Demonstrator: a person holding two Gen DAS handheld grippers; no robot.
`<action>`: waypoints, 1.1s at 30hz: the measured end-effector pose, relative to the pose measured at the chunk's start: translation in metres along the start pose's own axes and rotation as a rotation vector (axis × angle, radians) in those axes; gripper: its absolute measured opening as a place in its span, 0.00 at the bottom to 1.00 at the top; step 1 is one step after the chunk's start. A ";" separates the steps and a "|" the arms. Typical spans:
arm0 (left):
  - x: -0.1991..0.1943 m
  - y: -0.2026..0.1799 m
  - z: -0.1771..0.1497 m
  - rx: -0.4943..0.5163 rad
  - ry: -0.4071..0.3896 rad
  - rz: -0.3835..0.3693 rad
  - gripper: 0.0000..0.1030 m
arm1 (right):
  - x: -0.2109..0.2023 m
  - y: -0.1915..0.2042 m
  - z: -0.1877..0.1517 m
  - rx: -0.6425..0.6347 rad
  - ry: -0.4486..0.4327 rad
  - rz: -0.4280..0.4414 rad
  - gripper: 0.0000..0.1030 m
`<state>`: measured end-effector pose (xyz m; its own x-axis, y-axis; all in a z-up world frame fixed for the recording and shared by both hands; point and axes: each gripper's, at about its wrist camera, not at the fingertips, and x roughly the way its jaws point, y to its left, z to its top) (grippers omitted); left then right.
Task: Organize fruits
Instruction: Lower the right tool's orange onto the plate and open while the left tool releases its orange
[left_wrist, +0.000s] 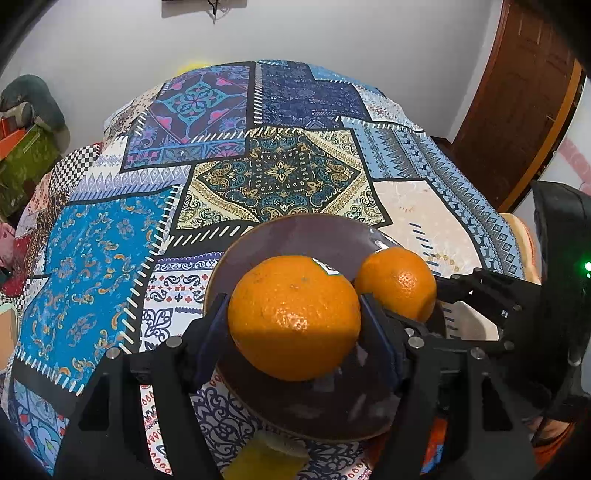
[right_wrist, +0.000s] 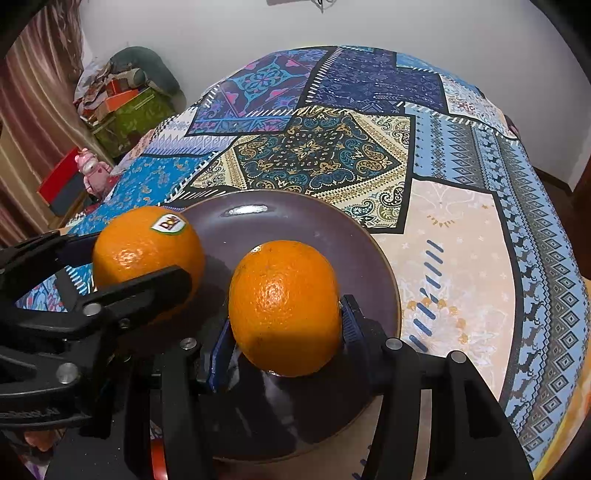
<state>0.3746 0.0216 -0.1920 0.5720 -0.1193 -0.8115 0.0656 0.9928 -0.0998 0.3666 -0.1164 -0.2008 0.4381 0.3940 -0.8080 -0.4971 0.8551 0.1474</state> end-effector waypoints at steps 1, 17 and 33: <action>0.001 0.001 0.000 -0.004 0.004 -0.002 0.67 | 0.000 0.001 0.000 -0.003 0.000 -0.002 0.49; -0.031 -0.006 -0.001 0.031 -0.062 0.015 0.67 | -0.029 0.005 0.001 -0.042 -0.055 -0.017 0.51; -0.096 -0.021 -0.032 0.101 -0.136 0.066 0.72 | -0.088 0.004 -0.032 0.002 -0.112 -0.037 0.55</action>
<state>0.2920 0.0120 -0.1300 0.6829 -0.0589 -0.7281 0.1019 0.9947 0.0152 0.3026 -0.1586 -0.1474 0.5376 0.3970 -0.7439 -0.4771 0.8706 0.1198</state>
